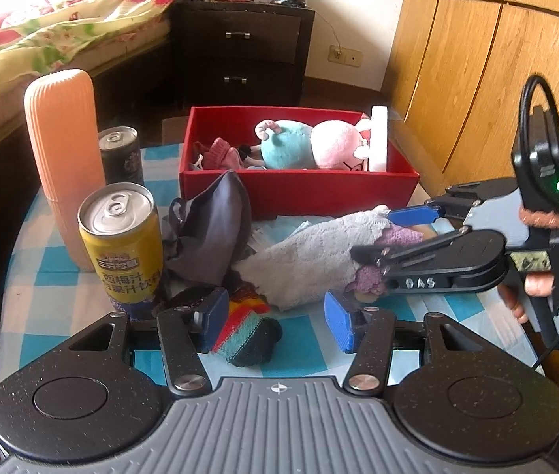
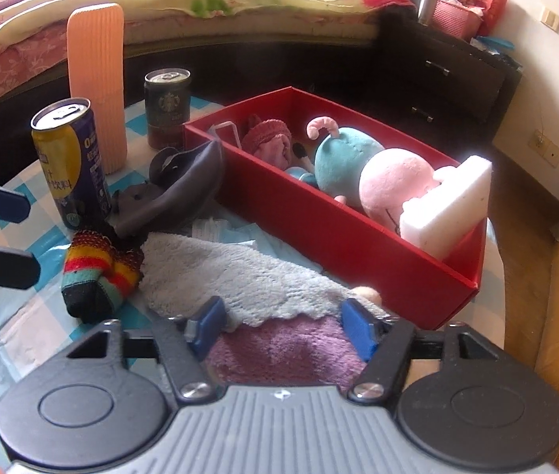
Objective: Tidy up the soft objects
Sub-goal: 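Reach the right gripper to the grey-pink towel and pinch its edge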
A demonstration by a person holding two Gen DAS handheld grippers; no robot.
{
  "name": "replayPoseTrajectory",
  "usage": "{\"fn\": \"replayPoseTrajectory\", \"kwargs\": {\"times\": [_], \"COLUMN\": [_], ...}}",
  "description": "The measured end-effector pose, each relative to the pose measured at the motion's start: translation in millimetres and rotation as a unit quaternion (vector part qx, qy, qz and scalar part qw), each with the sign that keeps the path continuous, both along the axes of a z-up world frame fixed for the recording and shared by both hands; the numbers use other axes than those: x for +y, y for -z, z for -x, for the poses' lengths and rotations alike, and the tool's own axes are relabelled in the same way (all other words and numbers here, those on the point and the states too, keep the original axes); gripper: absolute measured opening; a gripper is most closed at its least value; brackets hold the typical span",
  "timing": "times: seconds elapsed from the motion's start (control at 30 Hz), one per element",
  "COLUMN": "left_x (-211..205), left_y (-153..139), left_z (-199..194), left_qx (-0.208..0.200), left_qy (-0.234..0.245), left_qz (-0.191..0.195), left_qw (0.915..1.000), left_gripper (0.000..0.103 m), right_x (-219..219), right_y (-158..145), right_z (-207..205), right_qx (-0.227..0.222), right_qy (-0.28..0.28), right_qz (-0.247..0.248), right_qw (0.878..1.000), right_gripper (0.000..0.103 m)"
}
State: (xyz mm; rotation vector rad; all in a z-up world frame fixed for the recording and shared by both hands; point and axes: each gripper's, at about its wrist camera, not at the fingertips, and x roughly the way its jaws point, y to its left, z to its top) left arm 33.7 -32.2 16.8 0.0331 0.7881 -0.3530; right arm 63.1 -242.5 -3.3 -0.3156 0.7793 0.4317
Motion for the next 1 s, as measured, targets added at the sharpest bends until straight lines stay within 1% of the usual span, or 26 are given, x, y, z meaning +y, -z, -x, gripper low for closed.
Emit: {"fn": "replayPoseTrajectory", "kwargs": {"times": [0.07, 0.1, 0.17, 0.23, 0.47, 0.57, 0.63, 0.67, 0.7, 0.73, 0.8, 0.83, 0.9, 0.97, 1.0], "left_x": [-1.4, -2.0, -3.2, -3.8, -3.9, -2.5, -2.8, -2.8, -2.8, -2.5, -2.1, -1.7, -1.3, -1.1, -0.6], "left_y": [0.8, 0.8, -0.5, -2.6, -5.7, -5.2, -4.7, -4.4, -3.7, -3.4, -2.1, -1.8, -1.2, -0.3, 0.4], "left_z": [-0.2, -0.3, -0.6, -1.0, -0.6, -1.0, -0.9, -0.7, -0.2, 0.2, -0.9, -1.7, -2.7, -2.7, -2.9], "left_qx": [0.002, 0.002, 0.002, 0.0, -0.006, -0.004, -0.003, -0.002, -0.001, -0.001, 0.001, 0.003, 0.004, 0.005, 0.005], "left_qy": [0.001, 0.002, 0.004, 0.006, 0.01, 0.007, 0.004, 0.005, 0.007, 0.008, 0.008, 0.008, 0.011, 0.011, 0.012], "left_qz": [-0.002, -0.002, 0.0, 0.002, 0.004, 0.008, 0.006, 0.006, 0.006, 0.005, 0.001, 0.001, 0.001, -0.002, -0.004], "left_qw": [1.0, 1.0, 1.0, 1.0, 0.9999, 0.9999, 1.0, 1.0, 1.0, 1.0, 1.0, 1.0, 0.9999, 0.9999, 0.9999], "left_gripper": [0.055, 0.055, 0.055, 0.056, 0.058, 0.058, 0.058, 0.058, 0.058, 0.059, 0.059, 0.059, 0.059, 0.06, 0.06], "right_x": [-3.4, -5.8, -13.3, -21.6, -32.6, -28.5, -25.6, -25.9, -26.7, -28.3, -32.4, -31.4, -25.5, -16.3, -11.0], "right_y": [-2.1, -3.5, -8.0, -12.5, -29.8, -33.8, -30.7, -28.5, -25.8, -22.6, -15.2, -11.4, -5.9, -0.3, 3.6], "right_z": [-0.4, -0.4, 0.2, 3.0, 28.6, 38.2, 37.5, 34.6, 30.2, 24.2, 11.8, 5.9, -1.5, -6.6, -9.6], "right_qx": [0.0, 0.001, 0.006, 0.013, 0.02, 0.013, -0.001, 0.0, 0.005, 0.022, 0.055, 0.066, 0.059, 0.044, 0.047], "right_qy": [0.002, 0.005, 0.013, 0.022, 0.028, 0.023, 0.036, 0.046, 0.056, 0.06, 0.073, 0.081, 0.096, 0.093, 0.086], "right_qz": [-0.003, -0.006, -0.022, -0.039, -0.084, -0.08, -0.071, -0.067, -0.068, -0.078, -0.12, -0.125, -0.113, -0.093, -0.085], "right_qw": [1.0, 1.0, 1.0, 0.999, 0.996, 0.996, 0.997, 0.997, 0.996, 0.995, 0.989, 0.987, 0.987, 0.99, 0.992], "right_gripper": [0.023, 0.021, 0.006, 0.0, 0.0, 0.0, 0.001, 0.022, 0.034, 0.047, 0.047, 0.047, 0.047, 0.053, 0.053]}}
